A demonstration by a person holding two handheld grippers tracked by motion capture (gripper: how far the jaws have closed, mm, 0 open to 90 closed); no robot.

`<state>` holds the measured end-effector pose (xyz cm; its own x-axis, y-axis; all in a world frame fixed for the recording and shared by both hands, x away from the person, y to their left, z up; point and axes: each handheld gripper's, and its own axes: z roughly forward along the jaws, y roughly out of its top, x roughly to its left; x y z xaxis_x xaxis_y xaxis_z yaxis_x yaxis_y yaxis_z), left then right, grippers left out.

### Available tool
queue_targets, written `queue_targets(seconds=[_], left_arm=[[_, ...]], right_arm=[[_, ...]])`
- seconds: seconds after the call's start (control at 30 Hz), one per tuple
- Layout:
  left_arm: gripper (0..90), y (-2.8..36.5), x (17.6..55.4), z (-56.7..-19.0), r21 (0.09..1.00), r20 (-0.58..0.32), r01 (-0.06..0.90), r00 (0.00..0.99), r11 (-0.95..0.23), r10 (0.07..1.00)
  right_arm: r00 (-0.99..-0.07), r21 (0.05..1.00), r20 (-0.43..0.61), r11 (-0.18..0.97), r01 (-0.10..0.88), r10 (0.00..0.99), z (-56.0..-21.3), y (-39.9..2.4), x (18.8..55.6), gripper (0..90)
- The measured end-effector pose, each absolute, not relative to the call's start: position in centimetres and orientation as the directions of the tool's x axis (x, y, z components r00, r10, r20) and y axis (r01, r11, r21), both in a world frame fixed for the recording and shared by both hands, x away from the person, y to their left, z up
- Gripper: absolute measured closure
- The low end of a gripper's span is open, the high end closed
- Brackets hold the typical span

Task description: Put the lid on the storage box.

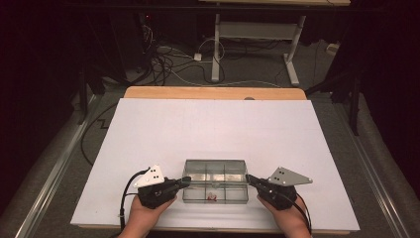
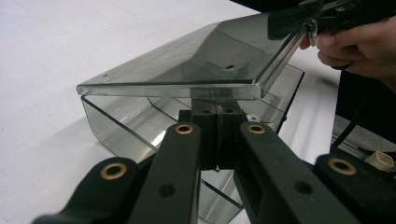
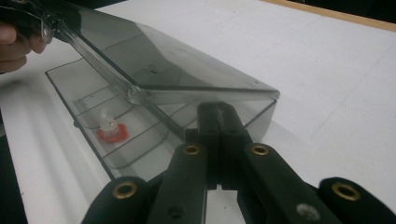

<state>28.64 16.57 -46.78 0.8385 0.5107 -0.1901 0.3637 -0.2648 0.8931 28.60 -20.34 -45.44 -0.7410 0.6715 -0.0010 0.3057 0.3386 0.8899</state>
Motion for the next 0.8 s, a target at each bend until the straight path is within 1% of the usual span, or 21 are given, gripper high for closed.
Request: queue_targets(seconds=[0.17, 0.33, 0.37, 0.47, 0.5, 0.57, 0.63, 0.7, 0.77, 0.8], left_arm=[[87.6, 16.5, 28.5, -47.0, 0.887, -0.194, 0.372, 0.838, -0.275, 0.51], [87.6, 16.6, 28.3, -47.4, 0.881, -0.177, 0.37, 0.836, -0.295, 0.519], [87.7, 16.6, 28.3, -47.5, 0.879, -0.174, 0.37, 0.836, -0.301, 0.521], [87.6, 16.7, 28.1, -47.7, 0.874, -0.17, 0.374, 0.834, -0.312, 0.525], [87.6, 16.8, 28.1, -47.8, 0.873, -0.167, 0.372, 0.835, -0.314, 0.524], [87.6, 16.9, 28.0, -47.8, 0.873, -0.171, 0.374, 0.836, -0.313, 0.522], [87.6, 17.0, 27.9, -47.8, 0.874, -0.165, 0.37, 0.835, -0.314, 0.526], [87.6, 17.2, 27.7, -47.9, 0.874, -0.163, 0.37, 0.833, -0.314, 0.528], [87.6, 17.4, 27.6, -48.0, 0.873, -0.16, 0.371, 0.831, -0.317, 0.532], [87.6, 17.5, 27.5, -48.1, 0.873, -0.158, 0.37, 0.832, -0.318, 0.532]], right_arm=[[-0.731, 0.887, 0.002, 0.337, 0.317, 0.683, -45.7, -21.6, 28.0, 90.0], [-0.692, 0.881, -0.015, 0.337, 0.332, 0.721, -46.2, -23.5, 27.4, 90.0], [-0.684, 0.877, -0.016, 0.339, 0.341, 0.73, -46.3, -23.9, 27.4, 85.3], [-0.67, 0.872, 0.005, 0.324, 0.366, 0.743, -46.8, -24.8, 27.5, 66.2], [-0.667, 0.872, 0.008, 0.322, 0.37, 0.745, -46.9, -25.0, 27.5, 61.7], [-0.657, 0.87, 0.015, 0.315, 0.381, 0.754, -47.0, -25.1, 27.6, 49.8], [-0.65, 0.872, 0.02, 0.305, 0.384, 0.759, -47.0, -25.1, 27.7, 35.9], [-0.642, 0.877, 0.014, 0.3, 0.377, 0.766, -47.1, -25.0, 27.7, 25.4], [-0.636, 0.881, 0.011, 0.293, 0.372, 0.772, -47.1, -25.0, 27.7, 17.0], [-0.631, 0.883, 0.011, 0.289, 0.37, 0.776, -47.1, -25.0, 27.8, 14.4]])
